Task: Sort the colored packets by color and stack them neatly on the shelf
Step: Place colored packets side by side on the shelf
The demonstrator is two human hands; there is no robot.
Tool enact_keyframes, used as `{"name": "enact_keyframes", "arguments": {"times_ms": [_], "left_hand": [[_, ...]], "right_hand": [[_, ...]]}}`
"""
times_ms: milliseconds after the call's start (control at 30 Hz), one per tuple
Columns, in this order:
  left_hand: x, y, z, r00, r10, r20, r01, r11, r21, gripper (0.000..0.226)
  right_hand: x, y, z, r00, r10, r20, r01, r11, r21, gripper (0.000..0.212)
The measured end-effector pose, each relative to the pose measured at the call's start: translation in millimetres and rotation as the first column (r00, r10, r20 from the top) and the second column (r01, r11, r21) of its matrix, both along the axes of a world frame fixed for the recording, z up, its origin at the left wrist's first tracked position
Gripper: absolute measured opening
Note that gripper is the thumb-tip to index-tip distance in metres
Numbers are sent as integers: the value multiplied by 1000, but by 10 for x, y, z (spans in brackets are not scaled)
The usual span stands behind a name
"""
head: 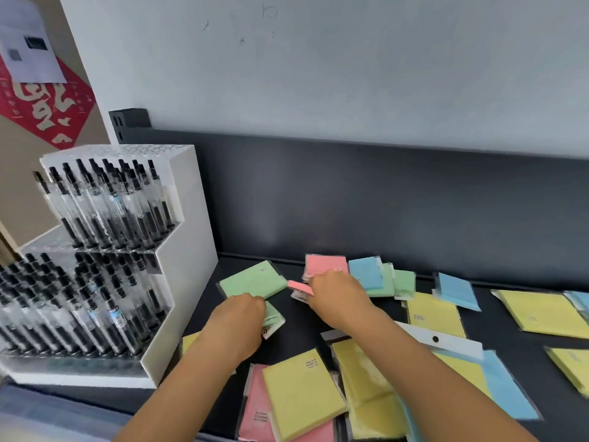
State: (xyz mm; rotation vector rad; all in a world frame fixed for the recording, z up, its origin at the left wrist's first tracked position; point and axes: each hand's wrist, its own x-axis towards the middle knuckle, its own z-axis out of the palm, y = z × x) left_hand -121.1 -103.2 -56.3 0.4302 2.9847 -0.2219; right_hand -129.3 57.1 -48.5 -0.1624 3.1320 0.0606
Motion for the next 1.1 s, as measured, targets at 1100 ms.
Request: {"name": "enact_keyframes", "arguments": {"times_ms": [1100], "left_hand": [[1858,2950,242,777,-465,-424,629,562,536,65]], "right_hand": [[3008,2765,88,691,-544,-476,164,760,-629,40]]}}
